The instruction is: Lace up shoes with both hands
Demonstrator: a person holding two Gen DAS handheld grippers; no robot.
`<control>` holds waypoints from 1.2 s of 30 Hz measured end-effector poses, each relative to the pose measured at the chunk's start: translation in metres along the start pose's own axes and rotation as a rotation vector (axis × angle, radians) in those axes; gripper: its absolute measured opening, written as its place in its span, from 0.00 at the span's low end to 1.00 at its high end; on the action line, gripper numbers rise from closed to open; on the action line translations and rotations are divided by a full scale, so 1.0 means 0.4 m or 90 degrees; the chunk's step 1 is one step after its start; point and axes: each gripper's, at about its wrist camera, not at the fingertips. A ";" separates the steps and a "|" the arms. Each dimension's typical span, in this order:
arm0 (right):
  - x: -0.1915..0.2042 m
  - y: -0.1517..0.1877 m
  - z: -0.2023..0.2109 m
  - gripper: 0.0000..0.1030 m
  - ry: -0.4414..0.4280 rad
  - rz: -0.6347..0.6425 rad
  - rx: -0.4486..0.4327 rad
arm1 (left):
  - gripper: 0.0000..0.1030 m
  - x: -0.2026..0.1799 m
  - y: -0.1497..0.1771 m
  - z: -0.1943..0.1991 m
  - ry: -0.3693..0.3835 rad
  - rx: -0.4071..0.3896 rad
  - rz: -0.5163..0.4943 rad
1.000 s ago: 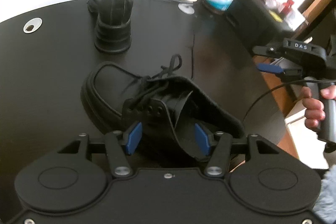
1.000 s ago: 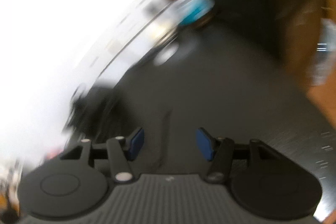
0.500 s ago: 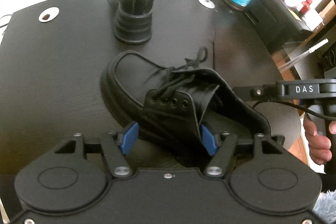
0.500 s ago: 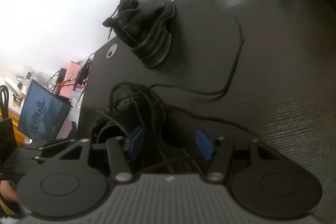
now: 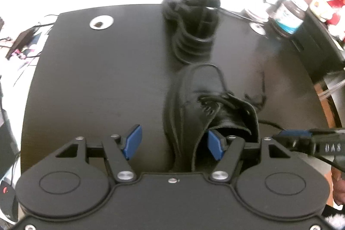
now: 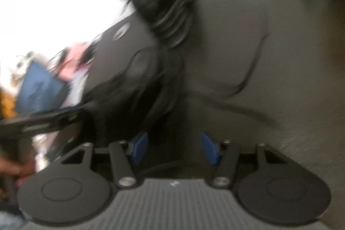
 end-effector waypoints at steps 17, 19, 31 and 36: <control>-0.024 0.026 -0.119 0.50 0.249 0.129 -0.086 | 0.62 0.012 0.025 0.020 0.022 -0.020 0.018; -0.039 0.027 -0.116 0.43 0.243 0.120 -0.093 | 0.62 0.012 0.024 0.019 0.026 -0.020 0.020; -0.124 0.046 -0.051 0.04 0.227 0.090 -0.021 | 0.62 0.008 0.015 0.011 0.049 -0.024 0.023; -0.173 0.088 -0.002 0.04 0.272 0.070 0.022 | 0.62 0.015 0.016 0.008 0.060 -0.024 0.030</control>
Point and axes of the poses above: each gripper's, at about its wrist camera, not at the fingertips, and z roughly against the way its jaws point, x to its left, y to its underside, and after that the axes turned 10 degrees about x, right-handed
